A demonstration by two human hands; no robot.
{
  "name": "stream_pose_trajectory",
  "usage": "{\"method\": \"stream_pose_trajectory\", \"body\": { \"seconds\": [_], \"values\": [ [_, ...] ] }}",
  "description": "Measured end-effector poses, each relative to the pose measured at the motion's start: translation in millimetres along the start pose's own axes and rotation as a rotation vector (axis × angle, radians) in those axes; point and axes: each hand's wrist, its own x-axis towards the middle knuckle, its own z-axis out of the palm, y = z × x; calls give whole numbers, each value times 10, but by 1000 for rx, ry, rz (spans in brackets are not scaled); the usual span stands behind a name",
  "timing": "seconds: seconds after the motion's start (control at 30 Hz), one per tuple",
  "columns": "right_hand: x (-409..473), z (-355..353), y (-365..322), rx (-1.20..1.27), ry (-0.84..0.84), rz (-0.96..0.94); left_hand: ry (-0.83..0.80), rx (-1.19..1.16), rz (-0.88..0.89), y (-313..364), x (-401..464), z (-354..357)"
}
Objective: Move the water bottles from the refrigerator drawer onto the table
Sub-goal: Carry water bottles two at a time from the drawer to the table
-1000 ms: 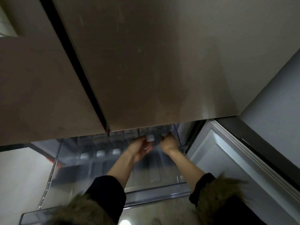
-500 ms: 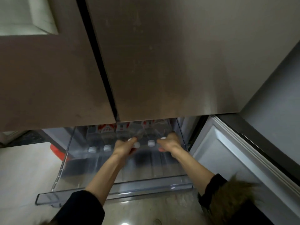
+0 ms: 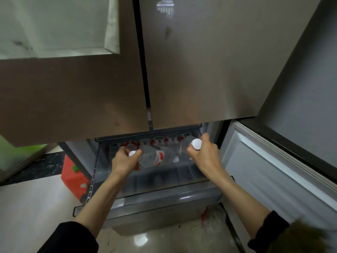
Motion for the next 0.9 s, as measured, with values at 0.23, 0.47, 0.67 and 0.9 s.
{"method": "stream_pose_trajectory", "body": {
  "seconds": [0.23,0.47,0.67,0.9],
  "values": [
    [-145,113,-53,-94,-135,-53,4,414,270,-1,-191,-93],
    [26,224,-18,-103,-228,-151,-13,526,431,67,-193,-100],
    [148,351,109,-35,-222,-193,64,309,426,-31,-134,5],
    [160,455,416,-92,-407,-194,-150,226,370,-257,-23,181]
  ]
}}
